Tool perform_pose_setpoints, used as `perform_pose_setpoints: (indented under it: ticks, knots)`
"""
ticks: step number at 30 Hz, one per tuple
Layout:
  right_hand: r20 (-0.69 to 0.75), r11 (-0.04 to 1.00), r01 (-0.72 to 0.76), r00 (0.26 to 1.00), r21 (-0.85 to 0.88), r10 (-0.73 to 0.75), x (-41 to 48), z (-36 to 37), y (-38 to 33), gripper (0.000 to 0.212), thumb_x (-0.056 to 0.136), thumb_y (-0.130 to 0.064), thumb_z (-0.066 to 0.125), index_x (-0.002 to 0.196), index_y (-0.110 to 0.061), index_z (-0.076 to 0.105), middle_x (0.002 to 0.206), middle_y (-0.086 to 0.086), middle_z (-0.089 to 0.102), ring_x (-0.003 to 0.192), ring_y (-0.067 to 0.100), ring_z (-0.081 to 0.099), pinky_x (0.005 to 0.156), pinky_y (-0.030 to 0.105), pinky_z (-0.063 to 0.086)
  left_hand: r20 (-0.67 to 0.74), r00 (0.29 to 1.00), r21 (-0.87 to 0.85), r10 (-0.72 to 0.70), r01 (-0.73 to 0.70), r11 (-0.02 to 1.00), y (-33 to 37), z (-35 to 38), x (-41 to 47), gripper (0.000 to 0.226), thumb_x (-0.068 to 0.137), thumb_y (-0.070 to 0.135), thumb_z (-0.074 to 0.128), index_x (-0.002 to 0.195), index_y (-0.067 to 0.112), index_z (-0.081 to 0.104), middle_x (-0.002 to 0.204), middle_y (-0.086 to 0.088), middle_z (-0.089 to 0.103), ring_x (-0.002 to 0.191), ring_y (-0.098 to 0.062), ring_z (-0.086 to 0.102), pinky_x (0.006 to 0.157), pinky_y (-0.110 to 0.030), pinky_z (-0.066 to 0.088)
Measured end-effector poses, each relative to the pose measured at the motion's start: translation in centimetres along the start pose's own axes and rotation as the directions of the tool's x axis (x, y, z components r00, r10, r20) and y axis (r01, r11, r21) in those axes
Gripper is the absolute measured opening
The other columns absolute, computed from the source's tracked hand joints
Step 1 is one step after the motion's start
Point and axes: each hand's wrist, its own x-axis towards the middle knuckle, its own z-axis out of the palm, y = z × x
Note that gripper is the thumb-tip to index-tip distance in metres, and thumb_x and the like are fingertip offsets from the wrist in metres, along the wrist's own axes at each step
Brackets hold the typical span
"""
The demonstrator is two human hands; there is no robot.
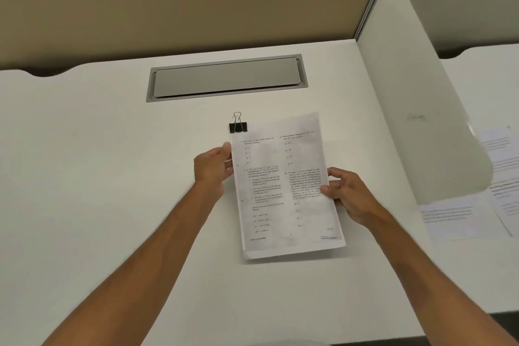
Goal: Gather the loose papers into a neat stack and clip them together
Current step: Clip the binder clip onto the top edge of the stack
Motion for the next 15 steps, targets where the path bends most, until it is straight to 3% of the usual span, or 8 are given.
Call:
perform_pose_setpoints:
  ticks: [3, 6, 10, 13, 15]
  knots:
    - [-0.021, 0.999, 0.024, 0.999, 0.022, -0.024, -0.3, -1.3, -0.7, 0.029, 0.095, 0.001, 0.063, 0.122, -0.008, 0.065, 0.107, 0.018, 0.077, 0.096, 0.034, 0.075, 0.074, 0.034, 0.062, 0.120, 0.992, 0.142, -0.026, 0.008, 0.990, -2.7, -0.6, -1.2, 0.009, 0.094, 0.010, 0.068, 0.088, 0.009, 0.075, 0.083, -0.003, 0.080, 0.067, -0.014, 0.076, 0.055, -0.023, 0.058]
    - [-0.060, 0.999, 0.035, 0.998, -0.007, -0.036, -0.5, -3.1, -1.7, 0.028, 0.095, 0.000, 0.062, 0.120, -0.012, 0.066, 0.105, 0.015, 0.078, 0.095, 0.030, 0.076, 0.071, 0.030, 0.061, 0.231, 0.971, 0.249, -0.056, -0.003, 0.969, -5.0, -0.6, -2.3, 0.011, 0.093, 0.006, 0.069, 0.091, 0.013, 0.078, 0.089, -0.003, 0.081, 0.077, -0.017, 0.078, 0.060, -0.024, 0.060]
    - [-0.130, 0.994, 0.044, 0.990, -0.097, -0.056, -0.7, -5.8, -3.3, 0.024, 0.096, -0.003, 0.062, 0.118, -0.013, 0.067, 0.101, 0.011, 0.079, 0.092, 0.026, 0.077, 0.069, 0.028, 0.060, 0.251, 0.968, 0.282, -0.027, -0.046, 0.958, -5.2, 2.4, -2.3, 0.013, 0.090, 0.002, 0.071, 0.088, 0.013, 0.077, 0.084, -0.001, 0.080, 0.075, -0.020, 0.078, 0.060, -0.026, 0.061]
    - [-0.312, 0.989, 0.042, 0.946, -0.144, -0.086, -0.1, -7.5, -4.3, 0.019, 0.091, -0.001, 0.067, 0.109, -0.007, 0.070, 0.095, 0.014, 0.078, 0.089, 0.033, 0.076, 0.070, 0.038, 0.061, 0.236, 0.971, 0.316, 0.041, -0.117, 0.941, -4.7, 6.0, -1.9, 0.017, 0.088, 0.001, 0.072, 0.081, 0.015, 0.075, 0.071, 0.006, 0.078, 0.066, -0.015, 0.077, 0.055, -0.022, 0.059]
    - [-0.459, 0.968, 0.011, 0.879, -0.251, -0.128, 0.7, -8.4, -4.8, 0.015, 0.087, -0.001, 0.072, 0.101, -0.007, 0.072, 0.088, 0.011, 0.076, 0.083, 0.031, 0.074, 0.071, 0.035, 0.058, 0.228, 0.971, 0.336, 0.073, -0.149, 0.930, -4.4, 8.5, -1.4, 0.013, 0.087, 0.000, 0.073, 0.083, 0.012, 0.077, 0.069, 0.006, 0.077, 0.061, -0.012, 0.075, 0.053, -0.021, 0.059]
